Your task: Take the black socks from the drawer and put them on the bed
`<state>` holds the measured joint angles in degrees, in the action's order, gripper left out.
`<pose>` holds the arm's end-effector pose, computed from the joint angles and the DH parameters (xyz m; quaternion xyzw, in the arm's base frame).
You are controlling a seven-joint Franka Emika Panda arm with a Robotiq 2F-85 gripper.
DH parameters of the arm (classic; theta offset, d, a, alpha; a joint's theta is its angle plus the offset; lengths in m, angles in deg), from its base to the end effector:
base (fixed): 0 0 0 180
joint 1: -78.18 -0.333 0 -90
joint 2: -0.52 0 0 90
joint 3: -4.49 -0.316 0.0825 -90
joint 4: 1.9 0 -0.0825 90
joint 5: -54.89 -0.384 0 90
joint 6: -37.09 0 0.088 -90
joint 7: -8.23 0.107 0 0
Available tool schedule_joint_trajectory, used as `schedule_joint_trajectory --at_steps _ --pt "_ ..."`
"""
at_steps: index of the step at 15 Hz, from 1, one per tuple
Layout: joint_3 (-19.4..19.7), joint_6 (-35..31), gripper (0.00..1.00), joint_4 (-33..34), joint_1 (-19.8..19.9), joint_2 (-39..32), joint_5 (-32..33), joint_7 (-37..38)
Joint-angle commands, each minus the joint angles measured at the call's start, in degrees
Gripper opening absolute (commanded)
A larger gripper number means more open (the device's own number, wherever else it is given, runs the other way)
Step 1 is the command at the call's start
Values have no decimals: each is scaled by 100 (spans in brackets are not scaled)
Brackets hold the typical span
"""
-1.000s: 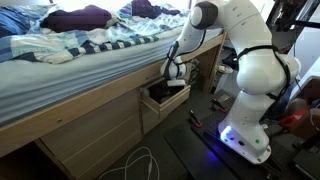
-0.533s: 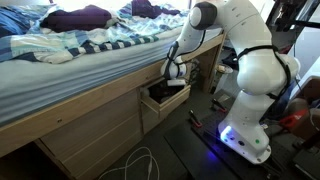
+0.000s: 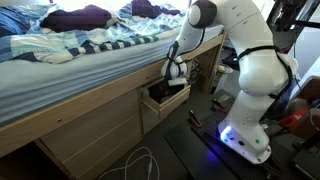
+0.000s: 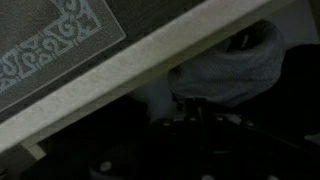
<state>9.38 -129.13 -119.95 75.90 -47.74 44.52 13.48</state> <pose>0.5486 -0.0400 0.0232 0.9899 -0.1417 0.0033 0.0100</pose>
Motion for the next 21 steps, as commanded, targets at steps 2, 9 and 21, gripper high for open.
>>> schedule_joint_trajectory --at_steps 2,9,21 --pt "216 172 2 -594 -245 687 341 207" --pt "446 326 2 -996 -440 1277 561 361" --pt "677 1429 2 -1786 -694 2848 1664 675"
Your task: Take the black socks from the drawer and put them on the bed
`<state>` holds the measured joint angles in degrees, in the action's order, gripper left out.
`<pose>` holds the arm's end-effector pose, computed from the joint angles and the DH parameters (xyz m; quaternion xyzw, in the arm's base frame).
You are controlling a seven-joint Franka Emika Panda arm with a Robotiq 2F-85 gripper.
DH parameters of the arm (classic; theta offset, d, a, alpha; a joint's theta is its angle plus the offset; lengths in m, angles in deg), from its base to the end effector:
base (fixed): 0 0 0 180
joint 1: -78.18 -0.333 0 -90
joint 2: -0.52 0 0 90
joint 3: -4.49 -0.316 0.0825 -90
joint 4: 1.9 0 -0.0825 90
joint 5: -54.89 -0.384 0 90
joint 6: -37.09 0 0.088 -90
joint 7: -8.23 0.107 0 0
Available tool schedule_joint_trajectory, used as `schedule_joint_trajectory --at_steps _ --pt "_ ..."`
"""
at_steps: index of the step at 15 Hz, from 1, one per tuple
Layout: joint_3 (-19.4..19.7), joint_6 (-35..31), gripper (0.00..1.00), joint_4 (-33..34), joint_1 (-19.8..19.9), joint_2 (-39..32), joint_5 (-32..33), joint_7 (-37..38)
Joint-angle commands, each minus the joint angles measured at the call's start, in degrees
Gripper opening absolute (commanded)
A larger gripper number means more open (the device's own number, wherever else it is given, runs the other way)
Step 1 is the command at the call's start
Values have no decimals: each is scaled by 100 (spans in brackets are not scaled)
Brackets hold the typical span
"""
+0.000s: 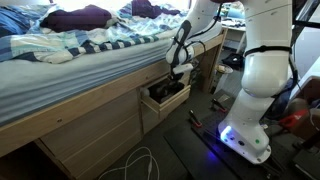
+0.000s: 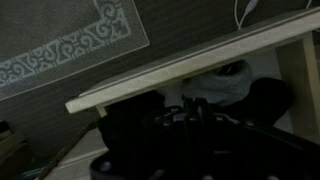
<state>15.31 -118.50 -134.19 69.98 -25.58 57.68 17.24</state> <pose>0.5146 -0.0275 0.1468 0.9960 -0.0704 -0.0184 0.0522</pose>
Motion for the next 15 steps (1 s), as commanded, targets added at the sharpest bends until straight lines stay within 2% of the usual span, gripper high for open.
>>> schedule_joint_trajectory --at_steps 1,10,15 --pt "85 517 2 -414 -104 789 479 410" --pt "-254 1834 2 -728 112 2133 1270 918" --pt "-610 2433 2 -676 254 2897 1558 1056"
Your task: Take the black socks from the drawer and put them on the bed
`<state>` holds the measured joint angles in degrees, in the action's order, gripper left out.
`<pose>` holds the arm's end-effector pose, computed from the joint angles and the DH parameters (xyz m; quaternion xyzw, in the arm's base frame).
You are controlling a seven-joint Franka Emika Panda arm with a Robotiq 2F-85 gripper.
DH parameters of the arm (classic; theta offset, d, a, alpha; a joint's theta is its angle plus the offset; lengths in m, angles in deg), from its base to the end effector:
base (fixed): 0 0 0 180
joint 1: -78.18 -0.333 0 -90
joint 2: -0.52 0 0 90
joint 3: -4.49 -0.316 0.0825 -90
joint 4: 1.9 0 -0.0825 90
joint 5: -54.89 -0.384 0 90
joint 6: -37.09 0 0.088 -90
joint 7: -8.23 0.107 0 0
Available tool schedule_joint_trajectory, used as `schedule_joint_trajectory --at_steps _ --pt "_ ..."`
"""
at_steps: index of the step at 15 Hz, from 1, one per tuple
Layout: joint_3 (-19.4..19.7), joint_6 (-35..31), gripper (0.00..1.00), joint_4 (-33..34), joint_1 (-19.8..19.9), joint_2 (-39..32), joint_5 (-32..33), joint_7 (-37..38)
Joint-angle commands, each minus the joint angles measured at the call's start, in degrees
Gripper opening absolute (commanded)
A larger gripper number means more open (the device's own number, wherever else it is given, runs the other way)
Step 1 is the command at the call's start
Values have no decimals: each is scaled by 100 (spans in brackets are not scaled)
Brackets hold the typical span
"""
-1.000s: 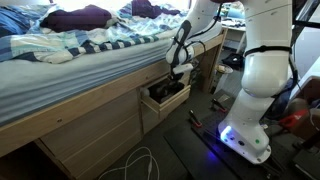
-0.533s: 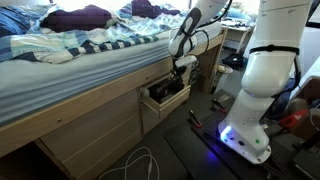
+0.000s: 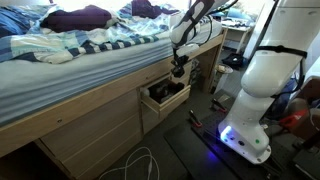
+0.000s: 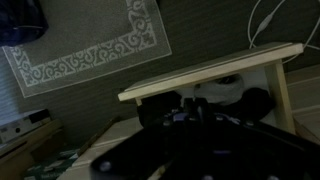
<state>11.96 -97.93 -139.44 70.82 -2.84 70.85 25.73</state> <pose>0.4841 -0.0049 0.2828 0.9928 -0.0496 -0.0357 0.1034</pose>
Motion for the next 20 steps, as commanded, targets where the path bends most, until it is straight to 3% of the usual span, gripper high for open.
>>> schedule_joint_trajectory --at_steps 1,9,16,20 --pt "-362 524 2 -120 205 769 288 200" --pt "-886 1354 2 97 563 1851 613 127" --pt "-1043 1355 2 416 888 2413 688 123" --pt "-1086 709 2 426 1005 2631 829 146"
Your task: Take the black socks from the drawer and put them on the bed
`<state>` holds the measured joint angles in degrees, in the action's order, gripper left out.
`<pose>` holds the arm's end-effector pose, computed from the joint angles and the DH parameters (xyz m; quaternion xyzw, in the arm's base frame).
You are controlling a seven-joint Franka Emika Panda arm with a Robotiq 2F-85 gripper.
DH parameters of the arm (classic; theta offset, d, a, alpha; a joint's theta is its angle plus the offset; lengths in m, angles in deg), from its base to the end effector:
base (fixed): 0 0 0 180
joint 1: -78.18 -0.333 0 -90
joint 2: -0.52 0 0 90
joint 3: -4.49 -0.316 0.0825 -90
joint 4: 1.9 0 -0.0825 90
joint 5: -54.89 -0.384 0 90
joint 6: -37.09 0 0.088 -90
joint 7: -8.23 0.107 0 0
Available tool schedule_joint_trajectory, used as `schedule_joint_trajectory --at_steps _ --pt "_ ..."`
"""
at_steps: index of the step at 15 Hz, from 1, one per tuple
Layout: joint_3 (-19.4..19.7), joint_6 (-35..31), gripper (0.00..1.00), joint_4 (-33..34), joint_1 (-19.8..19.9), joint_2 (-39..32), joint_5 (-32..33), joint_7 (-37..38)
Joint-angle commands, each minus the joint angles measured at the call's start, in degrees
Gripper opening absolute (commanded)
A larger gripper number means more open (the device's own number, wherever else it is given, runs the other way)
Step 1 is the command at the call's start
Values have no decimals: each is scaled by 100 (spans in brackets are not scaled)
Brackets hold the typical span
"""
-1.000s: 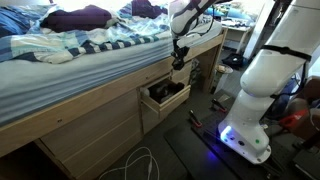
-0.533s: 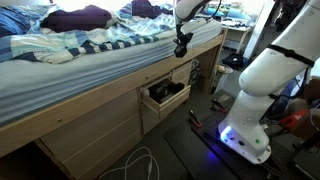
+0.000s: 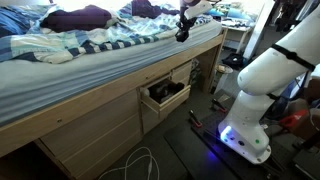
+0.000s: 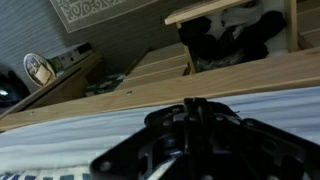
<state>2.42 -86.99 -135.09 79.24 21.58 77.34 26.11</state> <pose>0.4598 -0.0058 0.5057 0.9774 -0.0527 0.1290 0.1591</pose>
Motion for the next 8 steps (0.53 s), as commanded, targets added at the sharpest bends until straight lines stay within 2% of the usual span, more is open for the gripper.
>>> schedule_joint_trajectory --at_steps 1,6,8 --pt "-127 -614 2 1 179 187 168 84" --pt "-117 -2302 2 9 404 -111 306 66" --pt "-161 -3321 2 21 522 -389 498 5"
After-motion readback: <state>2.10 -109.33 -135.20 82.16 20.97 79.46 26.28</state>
